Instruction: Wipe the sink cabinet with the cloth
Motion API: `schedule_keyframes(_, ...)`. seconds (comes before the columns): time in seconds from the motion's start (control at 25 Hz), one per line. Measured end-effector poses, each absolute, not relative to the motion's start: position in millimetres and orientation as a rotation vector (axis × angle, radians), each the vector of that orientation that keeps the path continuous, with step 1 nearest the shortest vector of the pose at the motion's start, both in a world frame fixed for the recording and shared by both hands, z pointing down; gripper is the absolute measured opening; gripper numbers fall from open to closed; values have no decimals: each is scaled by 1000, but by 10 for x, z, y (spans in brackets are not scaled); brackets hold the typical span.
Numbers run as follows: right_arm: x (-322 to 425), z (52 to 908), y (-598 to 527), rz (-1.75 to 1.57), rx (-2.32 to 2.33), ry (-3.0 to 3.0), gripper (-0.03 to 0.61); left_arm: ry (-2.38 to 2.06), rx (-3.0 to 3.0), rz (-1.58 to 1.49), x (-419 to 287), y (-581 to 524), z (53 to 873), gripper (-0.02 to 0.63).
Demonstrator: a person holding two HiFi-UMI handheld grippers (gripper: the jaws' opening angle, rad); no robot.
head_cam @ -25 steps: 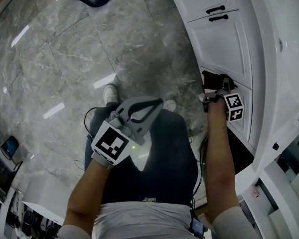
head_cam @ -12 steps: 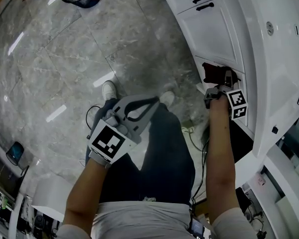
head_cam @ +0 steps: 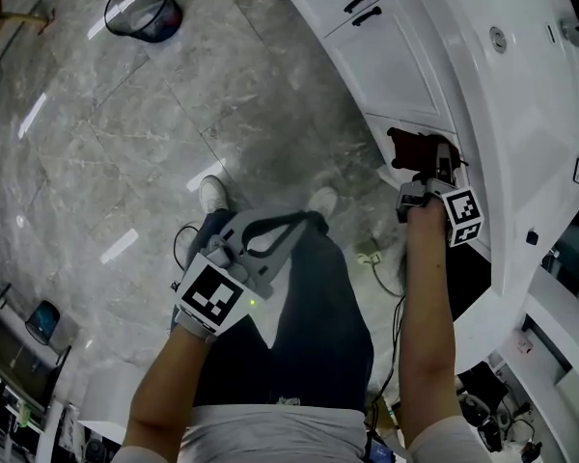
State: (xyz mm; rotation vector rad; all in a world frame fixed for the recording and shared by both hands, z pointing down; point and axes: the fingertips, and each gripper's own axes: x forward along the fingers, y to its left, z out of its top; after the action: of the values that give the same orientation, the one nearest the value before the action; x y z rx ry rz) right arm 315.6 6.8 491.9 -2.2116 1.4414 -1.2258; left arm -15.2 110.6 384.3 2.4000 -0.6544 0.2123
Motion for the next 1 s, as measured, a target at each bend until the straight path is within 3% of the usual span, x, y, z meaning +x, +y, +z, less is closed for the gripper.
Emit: schedule_keyframes(1.0, 3697, 4643, 823, -1136, -2053, 1310, 101, -473, 2453, 297, 391, 1448, 3826, 11)
